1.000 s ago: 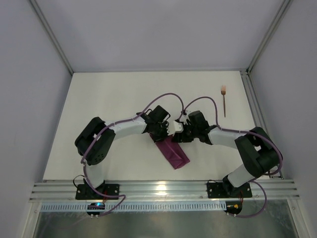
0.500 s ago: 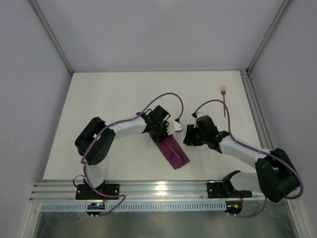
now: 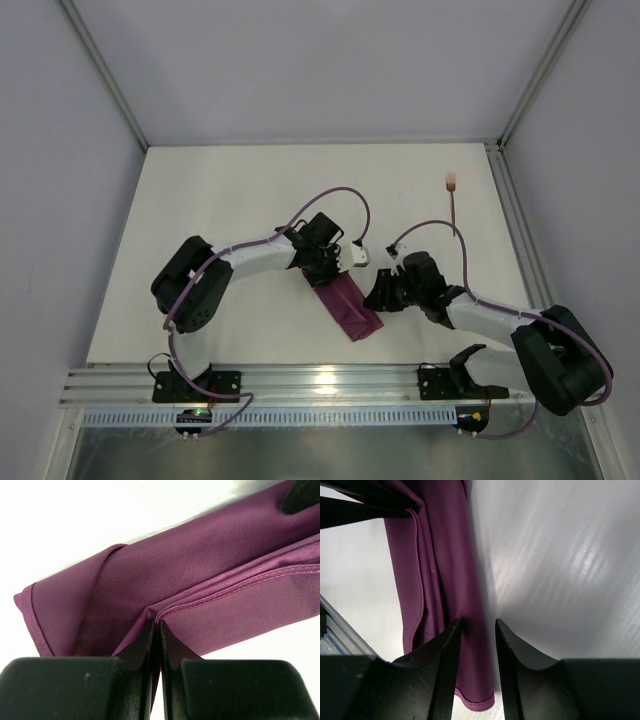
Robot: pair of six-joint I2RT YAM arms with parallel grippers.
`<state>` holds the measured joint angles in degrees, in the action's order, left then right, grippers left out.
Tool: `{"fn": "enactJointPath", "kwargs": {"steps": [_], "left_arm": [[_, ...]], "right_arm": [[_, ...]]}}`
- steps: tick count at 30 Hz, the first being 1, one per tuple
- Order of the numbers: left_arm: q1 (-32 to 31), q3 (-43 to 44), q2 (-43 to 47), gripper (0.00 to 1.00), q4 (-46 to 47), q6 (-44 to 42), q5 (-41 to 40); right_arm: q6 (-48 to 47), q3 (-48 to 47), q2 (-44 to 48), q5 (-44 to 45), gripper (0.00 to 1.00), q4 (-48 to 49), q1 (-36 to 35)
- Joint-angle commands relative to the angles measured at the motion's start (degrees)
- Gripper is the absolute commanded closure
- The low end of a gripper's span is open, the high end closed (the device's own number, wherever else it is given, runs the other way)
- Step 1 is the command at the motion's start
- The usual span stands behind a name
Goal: Fold the napkin into a case and place the utensils inside
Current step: Fold the 2/3-rectangle-folded napkin at the center of the board.
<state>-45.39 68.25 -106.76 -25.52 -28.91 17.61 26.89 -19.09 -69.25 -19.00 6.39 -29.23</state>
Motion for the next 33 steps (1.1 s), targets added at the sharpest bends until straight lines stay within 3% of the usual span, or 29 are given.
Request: {"fn": "enactJointPath", "kwargs": {"steps": [1, 9, 18, 33], "left_arm": [[0.03, 0.57, 0.68, 0.92, -1.64, 0.78, 0.41], [0.03, 0.48, 1.81, 0.92, -1.82, 1.04, 1.81], [-2.16, -1.28, 6.39, 0.91, -1.55, -0.89, 2.43], [-2.25, 1.71, 1.64, 0.93, 0.29, 1.66, 3.75]], "right_arm": [[0.7, 2.03, -2.37, -2.17, 0.63, 6.86, -0.03], [0.35, 0.55, -6.33, -3.32, 0.96, 9.6, 0.05], [-1.85, -3.67, -10.81, -3.58, 0.96, 8.99, -0.03], [-4.39, -4.55, -12.4, -6.22, 0.96, 8.02, 0.05]]}}
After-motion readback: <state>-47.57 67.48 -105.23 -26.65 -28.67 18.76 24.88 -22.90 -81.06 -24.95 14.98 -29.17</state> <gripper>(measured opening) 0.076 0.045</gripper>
